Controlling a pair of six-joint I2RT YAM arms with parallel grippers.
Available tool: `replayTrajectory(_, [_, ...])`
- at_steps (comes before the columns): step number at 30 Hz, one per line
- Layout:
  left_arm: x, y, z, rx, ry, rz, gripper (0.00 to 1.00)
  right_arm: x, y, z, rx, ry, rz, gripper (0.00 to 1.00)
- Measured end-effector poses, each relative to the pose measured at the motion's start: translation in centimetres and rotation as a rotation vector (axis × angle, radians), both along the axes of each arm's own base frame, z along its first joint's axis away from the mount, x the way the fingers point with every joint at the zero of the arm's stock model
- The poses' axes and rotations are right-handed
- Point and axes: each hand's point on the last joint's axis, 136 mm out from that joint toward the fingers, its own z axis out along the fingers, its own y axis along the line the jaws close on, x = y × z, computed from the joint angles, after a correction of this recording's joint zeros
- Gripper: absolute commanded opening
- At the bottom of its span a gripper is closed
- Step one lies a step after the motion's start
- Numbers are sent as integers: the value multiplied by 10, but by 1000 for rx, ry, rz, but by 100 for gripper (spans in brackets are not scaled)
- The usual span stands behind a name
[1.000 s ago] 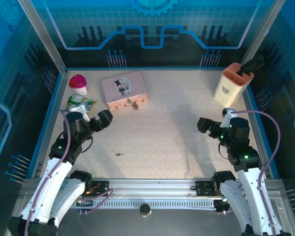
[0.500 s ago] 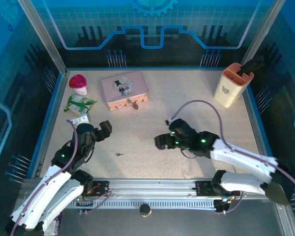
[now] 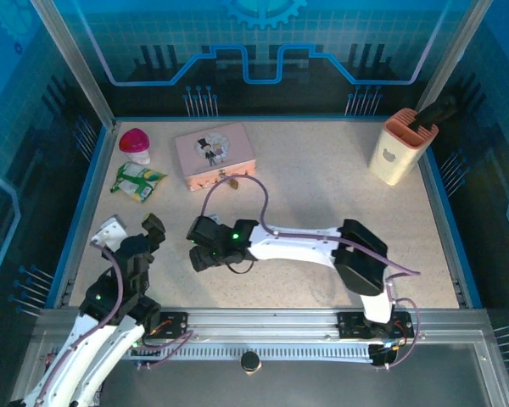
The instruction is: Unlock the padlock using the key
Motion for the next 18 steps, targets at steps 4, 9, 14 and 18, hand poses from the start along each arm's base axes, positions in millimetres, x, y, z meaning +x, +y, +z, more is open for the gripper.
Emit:
replayTrajectory(4, [-9,7,5,-24,-49,26,99,2,8,-17,-51,43,-33,62])
replayTrajectory(9, [-13,10,2,-38,-48,44,99,4,17,-33,-104,82,-70,51])
replayTrajectory(14, [-14,10,-1,-41,-36,48,99,5,27,-40,-130,96,-78,43])
replayTrajectory(18, [-15,10,-1,-52,-41,51,99,4,30,-46,-152,105,-79,39])
